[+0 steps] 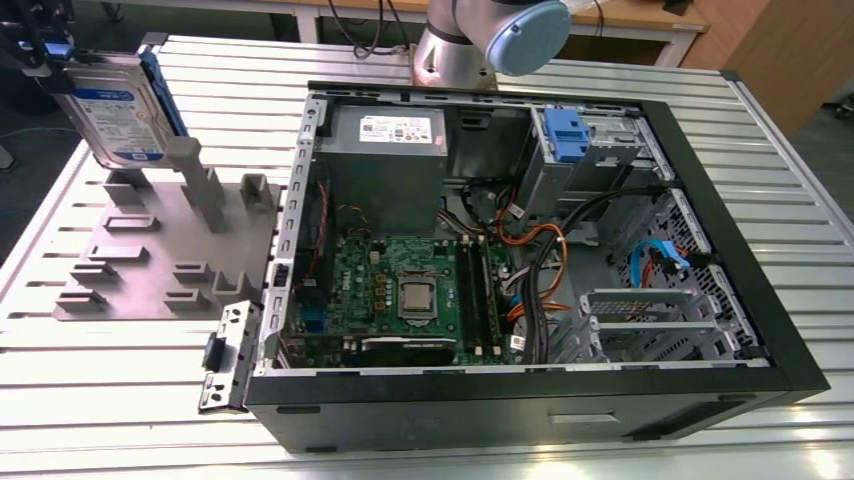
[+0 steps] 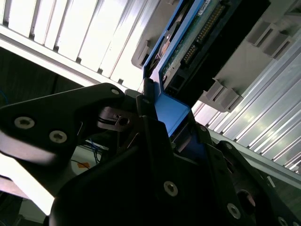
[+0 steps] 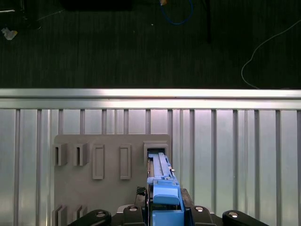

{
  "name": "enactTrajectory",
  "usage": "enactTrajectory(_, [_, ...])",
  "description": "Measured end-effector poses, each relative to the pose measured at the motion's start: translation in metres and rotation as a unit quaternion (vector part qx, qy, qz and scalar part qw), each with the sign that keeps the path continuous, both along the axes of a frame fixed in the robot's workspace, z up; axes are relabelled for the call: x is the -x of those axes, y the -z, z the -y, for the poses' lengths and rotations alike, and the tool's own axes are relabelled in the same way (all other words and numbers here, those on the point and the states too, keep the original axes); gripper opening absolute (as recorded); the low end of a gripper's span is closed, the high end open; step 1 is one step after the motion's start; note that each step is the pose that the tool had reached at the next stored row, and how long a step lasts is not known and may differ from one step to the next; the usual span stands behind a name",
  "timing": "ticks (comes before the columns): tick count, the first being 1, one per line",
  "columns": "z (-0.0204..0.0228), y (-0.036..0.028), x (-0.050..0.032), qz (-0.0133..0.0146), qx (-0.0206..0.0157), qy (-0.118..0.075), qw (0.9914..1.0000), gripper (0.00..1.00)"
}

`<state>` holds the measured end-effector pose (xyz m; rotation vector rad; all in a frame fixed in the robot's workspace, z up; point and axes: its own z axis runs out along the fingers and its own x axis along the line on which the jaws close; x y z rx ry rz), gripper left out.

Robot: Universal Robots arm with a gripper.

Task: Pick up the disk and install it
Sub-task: 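Pick up the disk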

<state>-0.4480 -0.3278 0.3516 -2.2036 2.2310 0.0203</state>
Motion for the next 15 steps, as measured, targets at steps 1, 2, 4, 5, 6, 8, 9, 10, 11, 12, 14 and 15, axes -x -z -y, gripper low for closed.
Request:
enactTrajectory(1, [0.0, -0.0001, 0.0, 0.0, 0.0, 0.0, 1.0, 0.37])
enactTrajectory(2, [0.0, -0.0003, 0.0, 0.0, 0.0, 0.0, 1.0, 0.37])
enactTrajectory(4, [0.0, -0.0006, 0.0, 0.0, 0.0, 0.0, 1.0, 0.37])
enactTrajectory(5, [0.0, -0.0008, 0.0, 0.0, 0.0, 0.0, 1.0, 0.37])
enactTrajectory(6, [0.0, -0.001, 0.0, 0.0, 0.0, 0.0, 1.0, 0.37])
enactTrajectory(8, [0.0, -0.0014, 0.0, 0.0, 0.0, 0.0, 1.0, 0.37])
enactTrajectory(9, [0.0, -0.0017, 0.0, 0.0, 0.0, 0.0, 1.0, 0.37])
enactTrajectory(10, [0.0, -0.0019, 0.0, 0.0, 0.0, 0.0, 1.0, 0.37])
enactTrajectory(11, [0.0, -0.0021, 0.0, 0.0, 0.0, 0.0, 1.0, 0.37])
enactTrajectory(12, [0.0, -0.005, 0.0, 0.0, 0.0, 0.0, 1.0, 0.37])
enactTrajectory(14, [0.0, -0.0075, 0.0, 0.0, 0.0, 0.0, 1.0, 0.37])
enactTrajectory(15, [0.0, -0.0076, 0.0, 0.0, 0.0, 0.0, 1.0, 0.37])
